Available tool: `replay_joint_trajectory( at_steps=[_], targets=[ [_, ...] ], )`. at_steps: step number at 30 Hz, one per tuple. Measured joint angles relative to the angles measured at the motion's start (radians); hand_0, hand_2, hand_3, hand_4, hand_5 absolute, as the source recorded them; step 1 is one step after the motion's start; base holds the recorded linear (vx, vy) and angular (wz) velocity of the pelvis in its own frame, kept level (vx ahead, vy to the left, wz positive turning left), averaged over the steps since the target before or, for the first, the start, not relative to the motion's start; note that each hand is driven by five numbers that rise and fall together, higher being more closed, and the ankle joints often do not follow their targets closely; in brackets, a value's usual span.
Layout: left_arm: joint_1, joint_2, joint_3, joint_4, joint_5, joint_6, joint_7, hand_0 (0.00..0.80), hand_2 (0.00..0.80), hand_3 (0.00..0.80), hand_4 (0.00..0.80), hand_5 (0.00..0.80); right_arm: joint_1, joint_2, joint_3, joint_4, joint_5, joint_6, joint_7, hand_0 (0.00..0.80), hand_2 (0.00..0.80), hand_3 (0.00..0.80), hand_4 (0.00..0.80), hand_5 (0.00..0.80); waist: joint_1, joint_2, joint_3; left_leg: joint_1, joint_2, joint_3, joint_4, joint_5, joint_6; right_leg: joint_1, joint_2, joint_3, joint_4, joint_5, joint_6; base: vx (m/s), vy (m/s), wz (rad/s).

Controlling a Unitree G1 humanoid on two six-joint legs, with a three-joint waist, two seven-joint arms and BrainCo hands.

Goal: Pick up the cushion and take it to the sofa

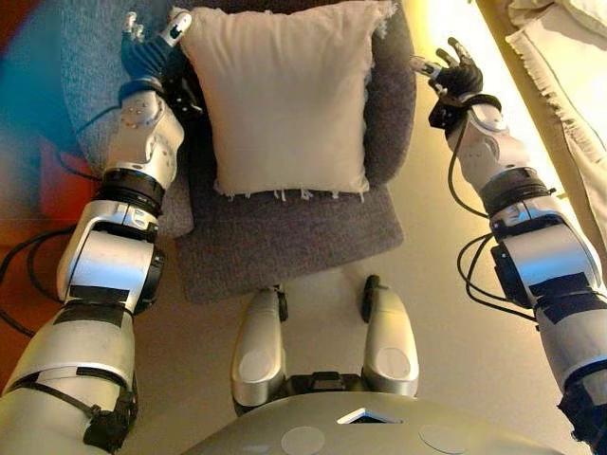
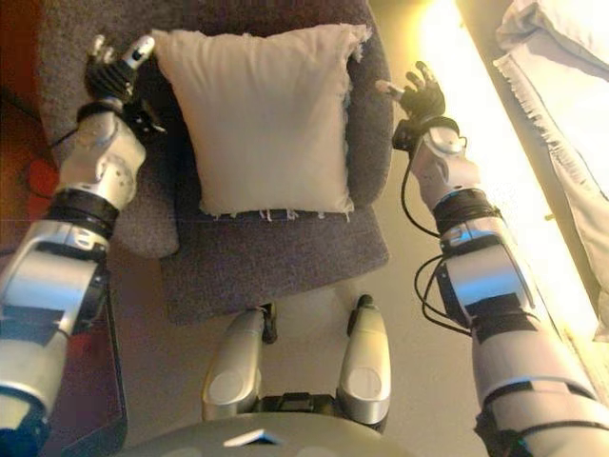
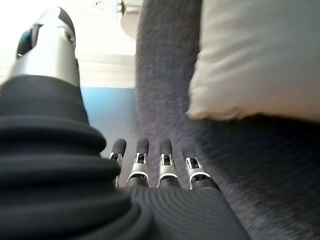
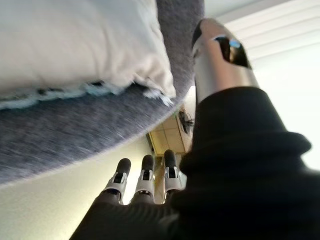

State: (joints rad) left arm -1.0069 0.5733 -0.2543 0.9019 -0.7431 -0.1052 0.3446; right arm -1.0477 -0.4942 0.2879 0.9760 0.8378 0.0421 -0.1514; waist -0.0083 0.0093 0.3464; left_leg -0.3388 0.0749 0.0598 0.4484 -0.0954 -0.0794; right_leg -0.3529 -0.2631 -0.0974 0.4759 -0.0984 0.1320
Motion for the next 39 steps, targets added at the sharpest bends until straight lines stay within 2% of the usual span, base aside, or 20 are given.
replay_joint_trajectory(
  at_steps=[5, 8, 11, 13, 18, 21, 25, 28, 33, 39],
  targets=[
    [0.131, 0.000, 0.016, -0.076, 0.015, -0.039, -0.001, 0.000, 0.000, 0.000, 0.000, 0.000, 0.128, -0.005, -0.008, -0.119, -0.002, -0.019, -0.029, 0.000, 0.000, 0.000, 0.000, 0.000, 0.001, 0.003, -0.056, 0.099, 0.005, -0.006, -0.113, 0.025, -0.010, 0.105, 0.017, -0.029, -0.105, 0.018, 0.000, 0.132, -0.026, 0.04],
    [0.298, -0.004, 0.082, -0.213, 0.026, -0.050, -0.024, 0.000, 0.000, 0.000, 0.000, 0.000, 0.296, -0.002, -0.030, -0.280, -0.027, -0.022, -0.039, 0.000, 0.000, 0.000, 0.000, 0.000, 0.000, 0.004, -0.092, 0.192, 0.005, -0.005, -0.201, 0.039, -0.017, 0.206, 0.034, -0.051, -0.201, 0.034, 0.003, 0.203, -0.011, 0.01],
    [0.443, -0.028, 0.157, -0.324, 0.054, -0.059, -0.048, 0.000, 0.000, 0.000, 0.000, 0.000, 0.429, 0.011, -0.050, -0.369, -0.072, -0.021, -0.041, 0.000, 0.000, 0.000, 0.000, 0.000, 0.001, 0.003, -0.131, 0.265, 0.009, -0.005, -0.273, 0.051, -0.022, 0.292, 0.051, -0.055, -0.292, 0.052, 0.007, 0.166, -0.001, 0.05],
    [0.560, -0.070, 0.209, -0.448, 0.054, -0.059, -0.076, 0.000, 0.000, 0.000, 0.000, 0.000, 0.539, 0.029, -0.079, -0.458, -0.117, -0.022, -0.028, 0.000, 0.000, 0.000, 0.000, 0.000, 0.003, 0.001, -0.163, 0.306, 0.009, -0.005, -0.312, 0.056, -0.024, 0.344, 0.057, -0.055, -0.346, 0.059, 0.011, 0.065, 0.003, 0.08],
    [0.853, -0.223, 0.237, -0.672, 0.049, -0.059, -0.250, 0.000, 0.000, 0.000, 0.000, 0.000, 0.834, 0.138, -0.120, -0.664, -0.192, -0.034, 0.075, 0.000, 0.000, 0.000, 0.000, 0.000, 0.023, -0.006, -0.234, 0.393, 0.011, 0.016, -0.390, 0.059, -0.029, 0.438, 0.072, -0.051, -0.452, 0.077, 0.015, 0.021, 0.008, -0.03],
    [0.956, -0.277, 0.236, -0.716, 0.040, -0.058, -0.333, 0.000, 0.000, 0.000, 0.000, 0.000, 0.929, 0.187, -0.120, -0.699, -0.196, -0.038, 0.145, 0.000, 0.000, 0.000, 0.000, 0.000, 0.023, -0.010, -0.252, 0.419, 0.013, 0.022, -0.420, 0.063, -0.033, 0.467, 0.078, -0.052, -0.494, 0.090, 0.015, -0.005, 0.013, -0.05],
    [1.037, -0.290, 0.235, -0.734, 0.040, -0.057, -0.394, 0.000, 0.000, 0.000, 0.000, 0.000, 1.018, 0.253, -0.115, -0.704, -0.189, -0.055, 0.221, 0.000, 0.000, 0.000, 0.000, 0.000, 0.023, -0.025, -0.280, 0.438, 0.019, 0.027, -0.469, 0.086, -0.037, 0.483, 0.089, -0.054, -0.540, 0.110, 0.010, -0.058, 0.015, -0.03],
    [1.087, -0.290, 0.232, -0.734, 0.039, -0.058, -0.420, 0.000, 0.000, 0.000, 0.000, 0.000, 1.056, 0.244, -0.113, -0.705, -0.208, -0.064, 0.251, 0.000, 0.000, 0.000, 0.000, 0.000, 0.023, -0.025, -0.287, 0.452, 0.019, 0.046, -0.499, 0.101, -0.035, 0.490, 0.090, -0.052, -0.564, 0.127, 0.011, -0.087, 0.009, -0.05],
    [1.181, -0.290, 0.226, -0.733, -0.019, -0.059, -0.462, 0.000, 0.000, 0.000, 0.000, 0.000, 1.128, 0.243, -0.110, -0.692, -0.220, -0.063, 0.317, 0.000, 0.000, 0.000, 0.000, 0.000, 0.025, -0.031, -0.291, 0.465, 0.024, 0.048, -0.535, 0.124, -0.037, 0.488, 0.096, -0.054, -0.565, 0.130, 0.009, -0.076, -0.001, 0.02],
    [1.246, -0.288, 0.216, -0.715, -0.024, -0.059, -0.463, 0.000, 0.000, 0.000, 0.000, 0.000, 1.159, 0.239, -0.111, -0.685, -0.213, -0.071, 0.307, 0.000, 0.000, 0.000, 0.000, 0.000, 0.026, -0.031, -0.292, 0.464, 0.027, 0.048, -0.535, 0.127, -0.037, 0.484, 0.099, -0.056, -0.567, 0.131, 0.006, -0.047, 0.000, 0.00]
  ],
)
